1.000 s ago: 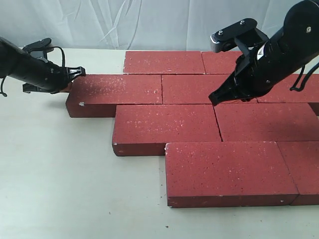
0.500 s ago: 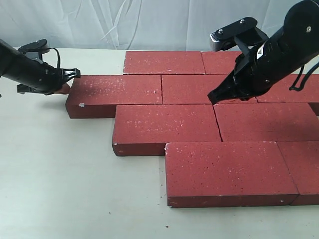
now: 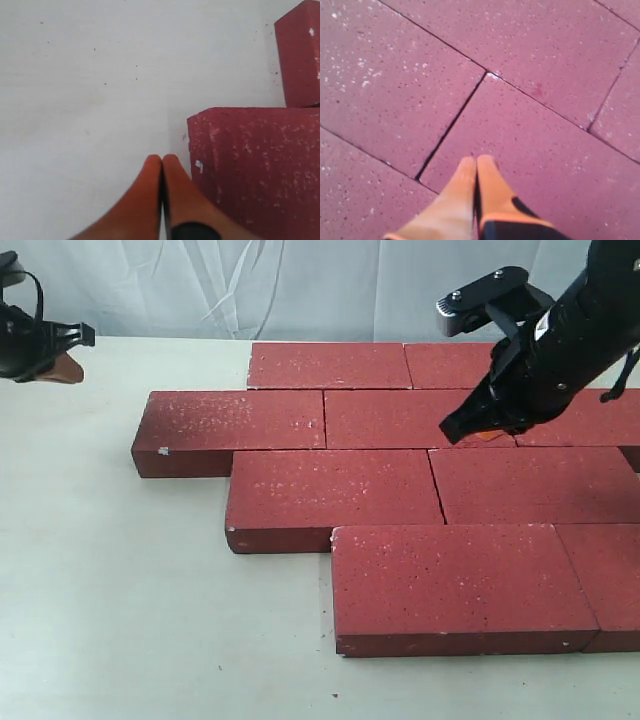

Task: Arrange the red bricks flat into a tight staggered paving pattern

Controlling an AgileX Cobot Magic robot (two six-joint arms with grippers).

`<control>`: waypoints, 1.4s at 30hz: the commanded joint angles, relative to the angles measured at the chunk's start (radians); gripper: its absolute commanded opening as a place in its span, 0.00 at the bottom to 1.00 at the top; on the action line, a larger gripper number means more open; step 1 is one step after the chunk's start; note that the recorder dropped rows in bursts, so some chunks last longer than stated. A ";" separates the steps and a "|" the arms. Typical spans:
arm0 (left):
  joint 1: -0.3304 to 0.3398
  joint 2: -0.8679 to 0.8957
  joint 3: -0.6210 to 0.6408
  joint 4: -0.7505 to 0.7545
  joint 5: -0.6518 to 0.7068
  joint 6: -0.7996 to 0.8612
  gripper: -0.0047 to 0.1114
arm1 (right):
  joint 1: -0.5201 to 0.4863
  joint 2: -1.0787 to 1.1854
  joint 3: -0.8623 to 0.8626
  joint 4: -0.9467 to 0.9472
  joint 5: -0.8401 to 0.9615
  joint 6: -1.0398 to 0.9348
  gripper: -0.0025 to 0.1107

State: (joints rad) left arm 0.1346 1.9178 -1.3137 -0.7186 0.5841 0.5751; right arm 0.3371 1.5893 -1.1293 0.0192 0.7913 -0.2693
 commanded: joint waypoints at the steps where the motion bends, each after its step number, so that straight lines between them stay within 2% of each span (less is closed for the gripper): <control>1: 0.002 -0.133 0.040 0.106 0.038 -0.076 0.04 | -0.131 -0.008 -0.036 0.026 0.123 -0.025 0.01; 5: 0.002 -0.232 0.095 0.159 0.046 -0.108 0.04 | -0.243 -0.011 -0.036 0.088 0.115 -0.008 0.01; 11: 0.002 -0.409 0.212 0.124 -0.006 -0.124 0.04 | -0.348 -0.052 -0.031 0.095 0.088 0.019 0.01; 19: -0.069 -0.674 0.377 0.164 -0.158 -0.124 0.04 | -0.346 -0.257 0.093 0.099 -0.164 0.019 0.01; 29: -0.166 -0.914 0.588 0.182 -0.358 -0.124 0.04 | -0.346 -0.567 0.356 0.099 -0.469 0.009 0.01; 35: -0.227 -1.036 0.692 0.195 -0.435 -0.124 0.04 | -0.346 -0.716 0.459 0.140 -0.566 0.009 0.01; 42: -0.250 -1.265 0.776 0.164 -0.505 -0.126 0.04 | -0.206 -0.871 0.539 0.148 -0.558 0.009 0.01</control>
State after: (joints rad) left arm -0.1090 0.7014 -0.5496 -0.5301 0.1064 0.4539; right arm 0.1038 0.7508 -0.6052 0.1666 0.2163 -0.2571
